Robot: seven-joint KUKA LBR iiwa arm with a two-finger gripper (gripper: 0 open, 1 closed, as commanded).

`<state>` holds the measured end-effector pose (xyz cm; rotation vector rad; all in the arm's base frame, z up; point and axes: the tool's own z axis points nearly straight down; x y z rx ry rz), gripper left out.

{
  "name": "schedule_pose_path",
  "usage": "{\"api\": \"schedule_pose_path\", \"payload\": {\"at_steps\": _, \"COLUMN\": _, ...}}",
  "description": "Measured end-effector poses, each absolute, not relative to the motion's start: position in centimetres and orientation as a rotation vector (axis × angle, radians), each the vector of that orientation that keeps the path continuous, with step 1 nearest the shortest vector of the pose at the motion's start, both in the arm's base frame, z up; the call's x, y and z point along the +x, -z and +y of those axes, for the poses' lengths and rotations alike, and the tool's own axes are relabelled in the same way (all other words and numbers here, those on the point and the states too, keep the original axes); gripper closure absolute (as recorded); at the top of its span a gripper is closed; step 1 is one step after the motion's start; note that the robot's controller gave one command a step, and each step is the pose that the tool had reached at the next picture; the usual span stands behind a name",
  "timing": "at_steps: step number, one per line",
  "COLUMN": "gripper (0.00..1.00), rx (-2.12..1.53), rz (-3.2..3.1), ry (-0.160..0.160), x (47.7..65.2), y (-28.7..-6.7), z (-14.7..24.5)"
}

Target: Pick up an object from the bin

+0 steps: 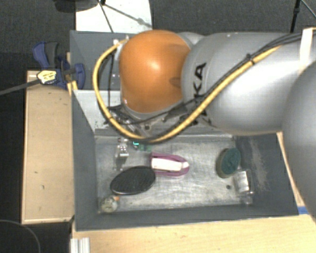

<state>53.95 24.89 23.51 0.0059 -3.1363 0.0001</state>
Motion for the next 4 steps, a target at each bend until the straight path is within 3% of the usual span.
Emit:
{"api": "schedule_pose_path", "payload": {"at_steps": 1, "gripper": 0.0, "rx": 0.29, "rz": -3.123, "ry": -0.002, "x": 49.4, "y": -6.7, "z": 20.1}}
{"api": "schedule_pose_path", "payload": {"at_steps": 2, "gripper": 1.0, "rx": 0.28, "rz": -3.13, "ry": 0.004, "x": 49.6, "y": -7.1, "z": 20.3}}
{"api": "schedule_pose_path", "payload": {"at_steps": 3, "gripper": 1.0, "rx": 0.786, "rz": -3.049, "ry": 0.001, "x": 48.9, "y": -18.9, "z": 17.8}}
{"api": "schedule_pose_path", "payload": {"at_steps": 4, "gripper": 1.0, "rx": 0.86, "rz": -3.028, "ry": 0.001, "x": 49.5, "y": -22.5, "z": 17.2}}
